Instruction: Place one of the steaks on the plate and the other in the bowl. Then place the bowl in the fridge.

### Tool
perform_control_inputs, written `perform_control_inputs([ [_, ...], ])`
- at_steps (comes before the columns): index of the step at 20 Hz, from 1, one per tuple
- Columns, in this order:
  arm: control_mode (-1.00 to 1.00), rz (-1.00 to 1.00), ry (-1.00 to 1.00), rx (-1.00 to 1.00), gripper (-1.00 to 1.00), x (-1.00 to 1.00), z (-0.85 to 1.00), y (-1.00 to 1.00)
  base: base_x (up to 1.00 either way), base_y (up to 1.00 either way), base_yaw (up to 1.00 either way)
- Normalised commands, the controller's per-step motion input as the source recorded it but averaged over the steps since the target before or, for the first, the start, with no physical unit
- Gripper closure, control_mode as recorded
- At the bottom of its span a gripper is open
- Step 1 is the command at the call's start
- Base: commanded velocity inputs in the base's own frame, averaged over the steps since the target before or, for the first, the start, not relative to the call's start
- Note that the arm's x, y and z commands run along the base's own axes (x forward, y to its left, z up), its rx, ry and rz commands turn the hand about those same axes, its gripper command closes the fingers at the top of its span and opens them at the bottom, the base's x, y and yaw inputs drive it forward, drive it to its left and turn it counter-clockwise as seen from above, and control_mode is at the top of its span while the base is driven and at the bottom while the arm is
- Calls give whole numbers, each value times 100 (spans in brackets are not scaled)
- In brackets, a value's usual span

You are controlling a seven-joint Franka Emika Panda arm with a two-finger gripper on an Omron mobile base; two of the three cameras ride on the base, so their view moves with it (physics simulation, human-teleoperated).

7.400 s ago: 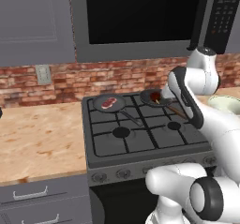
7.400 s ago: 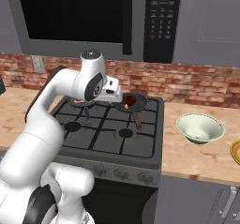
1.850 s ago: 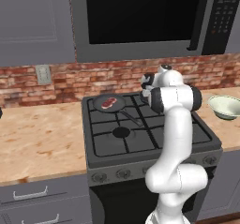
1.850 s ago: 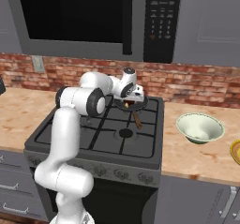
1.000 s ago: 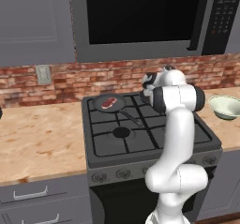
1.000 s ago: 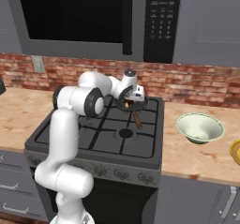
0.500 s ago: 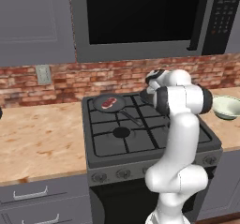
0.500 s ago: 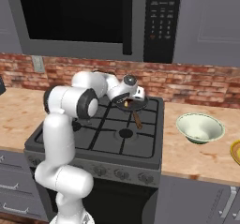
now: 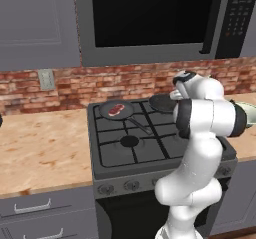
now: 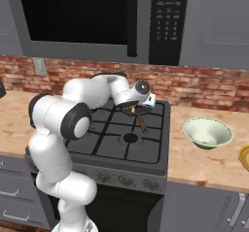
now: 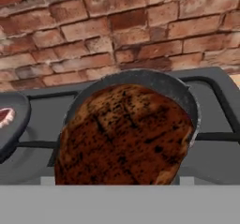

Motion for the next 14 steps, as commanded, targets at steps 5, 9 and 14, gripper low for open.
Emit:
perform_control_inputs([
  [5, -100, 0, -1, 5, 100, -80, 66, -15, 0, 0, 0],
  [9, -100, 0, -1, 5, 100, -97, 28, -21, 0, 0, 0],
  [14, -100, -1, -1, 4, 100, -98, 34, -26, 0, 0, 0],
])
